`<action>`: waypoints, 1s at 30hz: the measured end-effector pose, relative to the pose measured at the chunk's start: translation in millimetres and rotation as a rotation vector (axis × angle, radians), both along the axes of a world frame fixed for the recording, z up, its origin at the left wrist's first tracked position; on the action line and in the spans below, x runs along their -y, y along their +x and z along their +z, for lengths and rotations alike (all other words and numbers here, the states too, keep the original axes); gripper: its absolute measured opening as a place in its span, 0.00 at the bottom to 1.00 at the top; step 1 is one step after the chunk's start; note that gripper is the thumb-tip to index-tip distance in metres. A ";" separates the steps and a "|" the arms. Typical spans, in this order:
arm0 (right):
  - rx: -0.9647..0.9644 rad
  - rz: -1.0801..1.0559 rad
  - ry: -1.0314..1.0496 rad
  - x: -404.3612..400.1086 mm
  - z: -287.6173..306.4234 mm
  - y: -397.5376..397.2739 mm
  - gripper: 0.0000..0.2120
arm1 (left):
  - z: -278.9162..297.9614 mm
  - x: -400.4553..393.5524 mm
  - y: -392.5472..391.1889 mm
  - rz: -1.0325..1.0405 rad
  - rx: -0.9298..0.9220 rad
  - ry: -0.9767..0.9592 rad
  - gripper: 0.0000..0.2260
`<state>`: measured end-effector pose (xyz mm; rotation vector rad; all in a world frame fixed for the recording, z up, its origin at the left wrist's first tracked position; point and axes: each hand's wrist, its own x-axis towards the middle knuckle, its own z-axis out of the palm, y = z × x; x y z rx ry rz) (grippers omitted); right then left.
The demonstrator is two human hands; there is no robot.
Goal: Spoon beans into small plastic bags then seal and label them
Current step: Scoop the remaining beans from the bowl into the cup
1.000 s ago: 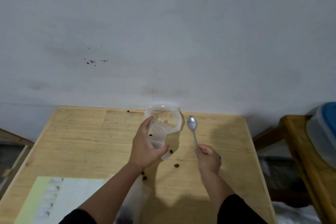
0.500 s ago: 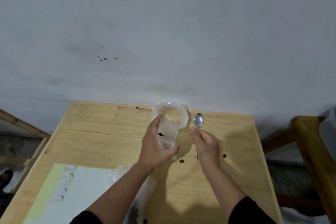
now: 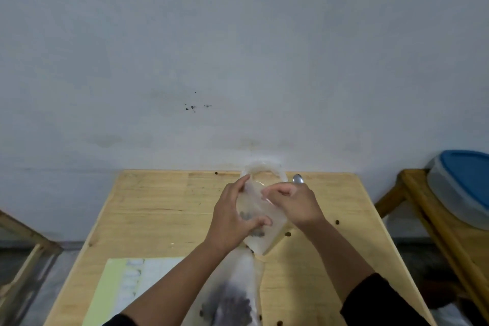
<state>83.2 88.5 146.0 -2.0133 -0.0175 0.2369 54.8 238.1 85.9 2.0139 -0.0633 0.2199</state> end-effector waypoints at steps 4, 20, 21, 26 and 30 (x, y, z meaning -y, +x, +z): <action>0.009 0.000 0.053 -22.9 10.2 -22.1 0.08 | 3.7 -25.5 -15.4 0.031 0.094 -0.055 0.23; 0.199 -0.029 0.234 -46.9 10.1 -60.8 0.09 | 30.3 -80.1 -48.6 -0.031 0.004 -0.247 0.10; 0.184 -0.004 0.239 -47.1 12.8 -60.9 0.08 | 32.4 -83.4 -48.9 -0.029 -0.009 -0.259 0.10; 0.140 0.046 0.246 -46.4 18.0 -58.6 0.08 | 38.5 -88.4 -52.4 0.009 -0.013 -0.298 0.09; 0.192 -0.011 0.215 -52.5 12.3 -55.4 0.11 | 43.5 -81.4 -55.0 0.072 0.032 -0.251 0.12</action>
